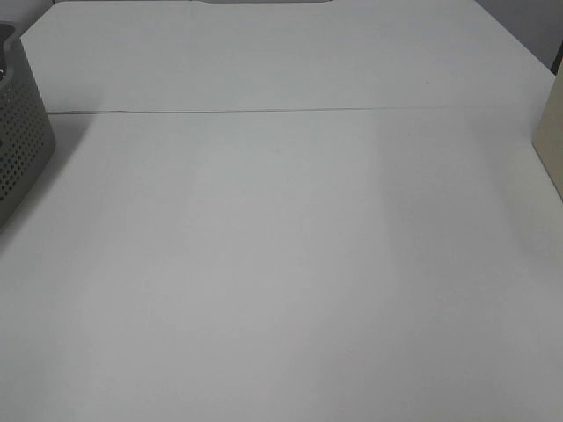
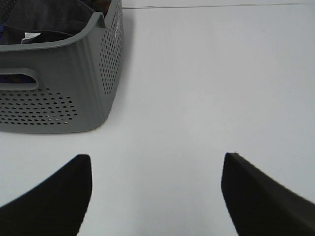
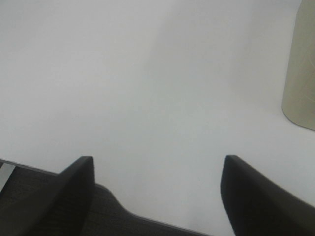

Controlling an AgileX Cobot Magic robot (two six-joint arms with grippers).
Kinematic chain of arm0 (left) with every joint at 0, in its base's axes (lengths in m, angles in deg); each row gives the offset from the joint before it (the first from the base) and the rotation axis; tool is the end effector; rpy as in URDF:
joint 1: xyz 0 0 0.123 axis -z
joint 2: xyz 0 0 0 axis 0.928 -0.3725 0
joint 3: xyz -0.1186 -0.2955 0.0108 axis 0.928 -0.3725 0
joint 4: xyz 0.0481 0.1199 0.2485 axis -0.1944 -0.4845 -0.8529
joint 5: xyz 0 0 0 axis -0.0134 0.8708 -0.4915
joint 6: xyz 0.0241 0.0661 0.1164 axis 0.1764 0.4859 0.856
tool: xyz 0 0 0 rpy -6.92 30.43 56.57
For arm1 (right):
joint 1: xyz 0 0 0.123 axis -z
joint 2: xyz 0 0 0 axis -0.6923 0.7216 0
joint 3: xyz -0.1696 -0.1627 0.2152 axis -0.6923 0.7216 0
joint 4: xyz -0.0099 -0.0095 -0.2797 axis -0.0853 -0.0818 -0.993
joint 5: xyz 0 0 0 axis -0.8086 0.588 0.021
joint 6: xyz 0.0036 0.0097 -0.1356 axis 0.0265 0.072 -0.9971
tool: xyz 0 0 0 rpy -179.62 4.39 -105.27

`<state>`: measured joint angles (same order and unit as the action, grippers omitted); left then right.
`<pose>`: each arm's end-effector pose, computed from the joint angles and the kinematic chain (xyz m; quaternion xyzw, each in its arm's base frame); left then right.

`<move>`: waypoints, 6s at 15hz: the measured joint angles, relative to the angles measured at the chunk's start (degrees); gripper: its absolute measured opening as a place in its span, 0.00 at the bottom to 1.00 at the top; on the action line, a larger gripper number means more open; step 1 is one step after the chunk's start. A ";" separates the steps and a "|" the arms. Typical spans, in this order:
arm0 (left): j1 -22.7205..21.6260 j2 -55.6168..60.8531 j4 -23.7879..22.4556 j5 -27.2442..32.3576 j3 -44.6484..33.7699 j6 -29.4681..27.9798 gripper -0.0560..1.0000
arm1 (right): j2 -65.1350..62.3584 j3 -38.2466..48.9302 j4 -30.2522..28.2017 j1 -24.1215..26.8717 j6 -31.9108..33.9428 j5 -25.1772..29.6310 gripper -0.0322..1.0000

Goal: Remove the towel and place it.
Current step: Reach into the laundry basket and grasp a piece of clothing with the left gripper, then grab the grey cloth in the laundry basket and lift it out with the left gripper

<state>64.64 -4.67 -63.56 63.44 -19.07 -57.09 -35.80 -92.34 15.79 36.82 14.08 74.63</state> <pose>0.0227 -0.0128 0.2727 0.0021 0.8539 -0.0282 0.5197 0.0249 0.0149 0.2496 -0.1065 0.8686 0.0496 0.4814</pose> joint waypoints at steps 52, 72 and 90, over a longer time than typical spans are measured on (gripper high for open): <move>-4.64 -77.98 -27.10 7.10 50.71 48.99 0.99 | 0.00 0.00 0.00 0.00 0.00 0.00 0.71; -15.30 -126.97 -18.91 5.39 74.03 65.83 0.67 | 0.00 0.00 0.00 0.00 0.00 0.00 0.71; -0.92 -101.01 -14.78 6.99 88.52 39.19 0.05 | 0.00 0.00 0.00 0.00 0.00 0.00 0.71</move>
<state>63.72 -105.69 -78.34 70.43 69.45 -17.90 -35.80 -92.34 15.79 36.82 14.08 74.63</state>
